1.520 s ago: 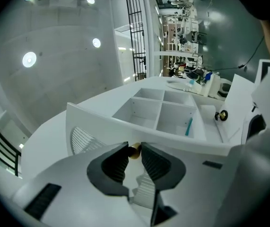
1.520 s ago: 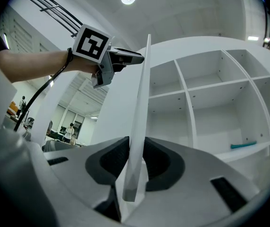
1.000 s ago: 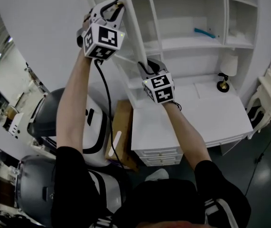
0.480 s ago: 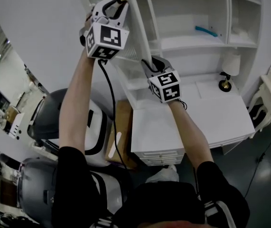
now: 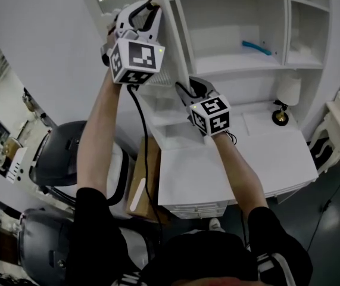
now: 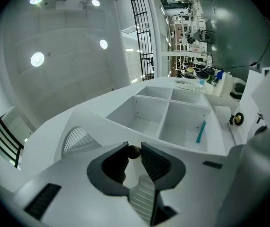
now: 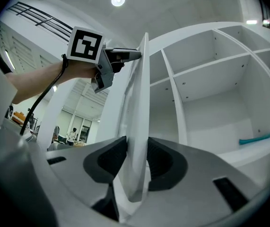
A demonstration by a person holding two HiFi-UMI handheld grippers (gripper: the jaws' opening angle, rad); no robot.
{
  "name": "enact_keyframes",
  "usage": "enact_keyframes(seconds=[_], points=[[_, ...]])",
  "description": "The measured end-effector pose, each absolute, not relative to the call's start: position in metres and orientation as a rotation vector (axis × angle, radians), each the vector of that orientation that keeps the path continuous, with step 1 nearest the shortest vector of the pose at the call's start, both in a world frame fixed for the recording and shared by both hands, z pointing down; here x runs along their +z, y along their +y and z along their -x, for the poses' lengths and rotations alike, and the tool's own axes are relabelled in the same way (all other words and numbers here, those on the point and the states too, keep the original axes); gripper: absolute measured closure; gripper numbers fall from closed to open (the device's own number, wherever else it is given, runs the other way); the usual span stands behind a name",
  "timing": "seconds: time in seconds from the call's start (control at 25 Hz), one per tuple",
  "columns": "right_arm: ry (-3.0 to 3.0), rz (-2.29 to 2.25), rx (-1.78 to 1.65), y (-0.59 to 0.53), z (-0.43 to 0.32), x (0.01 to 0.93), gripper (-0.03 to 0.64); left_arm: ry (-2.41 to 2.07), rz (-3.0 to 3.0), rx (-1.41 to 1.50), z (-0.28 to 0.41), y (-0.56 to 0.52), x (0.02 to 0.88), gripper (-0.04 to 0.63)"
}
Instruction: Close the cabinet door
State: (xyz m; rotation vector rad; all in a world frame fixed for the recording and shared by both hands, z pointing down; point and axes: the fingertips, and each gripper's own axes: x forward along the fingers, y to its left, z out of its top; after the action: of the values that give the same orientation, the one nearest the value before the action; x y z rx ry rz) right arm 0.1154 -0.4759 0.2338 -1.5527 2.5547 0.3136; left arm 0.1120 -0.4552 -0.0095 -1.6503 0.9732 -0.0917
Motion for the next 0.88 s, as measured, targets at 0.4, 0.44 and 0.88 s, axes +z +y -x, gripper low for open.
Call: enact_keyframes(seconds=[0.4, 0.44, 0.88], points=[[2.594, 1.449, 0.312, -0.496, -0.132, 0.236, 0.476, 0.971, 1.630, -0.076, -0.130, -0.473, -0.007, 0.503], [2.596, 1.442, 0.313, -0.498, -0.134, 0.236, 0.476, 0.976, 1.623, -0.083, -0.131, -0.476, -0.007, 0.503], [2.621, 1.378, 0.365, -0.516, -0.144, 0.236, 0.472, 1.007, 1.613, -0.123, -0.145, -0.495, -0.008, 0.503]])
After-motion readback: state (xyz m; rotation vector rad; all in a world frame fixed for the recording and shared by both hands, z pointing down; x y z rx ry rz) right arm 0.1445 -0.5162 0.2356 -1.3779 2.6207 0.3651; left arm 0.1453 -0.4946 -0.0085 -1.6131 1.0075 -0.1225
